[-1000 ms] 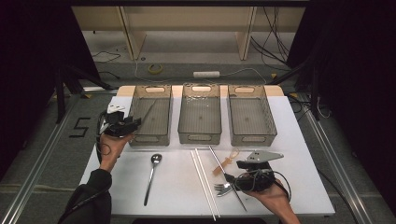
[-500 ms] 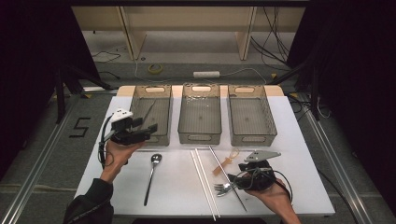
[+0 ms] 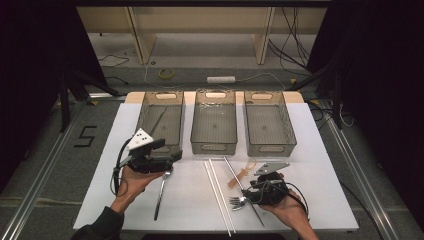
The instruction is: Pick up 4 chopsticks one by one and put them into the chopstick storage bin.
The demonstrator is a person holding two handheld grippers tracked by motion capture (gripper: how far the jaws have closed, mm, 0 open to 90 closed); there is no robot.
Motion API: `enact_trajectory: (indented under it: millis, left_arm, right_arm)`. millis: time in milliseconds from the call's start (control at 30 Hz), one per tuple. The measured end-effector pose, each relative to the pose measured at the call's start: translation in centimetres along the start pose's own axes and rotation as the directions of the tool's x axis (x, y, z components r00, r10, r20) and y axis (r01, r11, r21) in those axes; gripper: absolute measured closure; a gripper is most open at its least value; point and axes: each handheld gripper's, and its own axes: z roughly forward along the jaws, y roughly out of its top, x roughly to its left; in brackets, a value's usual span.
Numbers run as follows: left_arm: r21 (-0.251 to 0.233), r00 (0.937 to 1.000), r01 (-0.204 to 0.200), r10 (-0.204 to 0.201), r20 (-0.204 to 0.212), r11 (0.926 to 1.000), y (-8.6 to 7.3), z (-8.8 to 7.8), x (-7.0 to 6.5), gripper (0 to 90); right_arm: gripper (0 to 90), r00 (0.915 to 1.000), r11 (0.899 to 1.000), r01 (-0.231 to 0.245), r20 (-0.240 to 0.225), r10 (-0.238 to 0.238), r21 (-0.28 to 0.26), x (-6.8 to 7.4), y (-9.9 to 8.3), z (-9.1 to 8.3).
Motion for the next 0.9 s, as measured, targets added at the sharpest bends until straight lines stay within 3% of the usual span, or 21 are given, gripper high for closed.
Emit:
enact_trajectory:
  millis: [500, 767, 900]
  left_arm:
    - [-0.009, 0.9989, -0.035, 0.035, 0.03, 0.9994, -1.7, -1.1, -2.6, 16.0]
    - [0.001, 0.9992, -0.031, 0.031, 0.027, 0.9995, -2.5, -1.5, -2.5, 16.1]
    - [0.017, 0.9985, -0.05, 0.05, 0.023, 0.9986, -2.8, -1.4, -2.7, 16.1]
  right_arm:
    - [67.2, 0.9999, 0.997, 0.01, -0.005, -0.01, 0.078, -0.1, 0.5, 1.1]
    - [73.0, 0.9998, 0.995, 0.014, -0.013, -0.013, 0.1, -0.3, 0.7, 1.6]
    - [74.2, 0.9999, 0.993, 0.005, -0.013, -0.004, 0.116, -0.2, 0.8, 1.7]
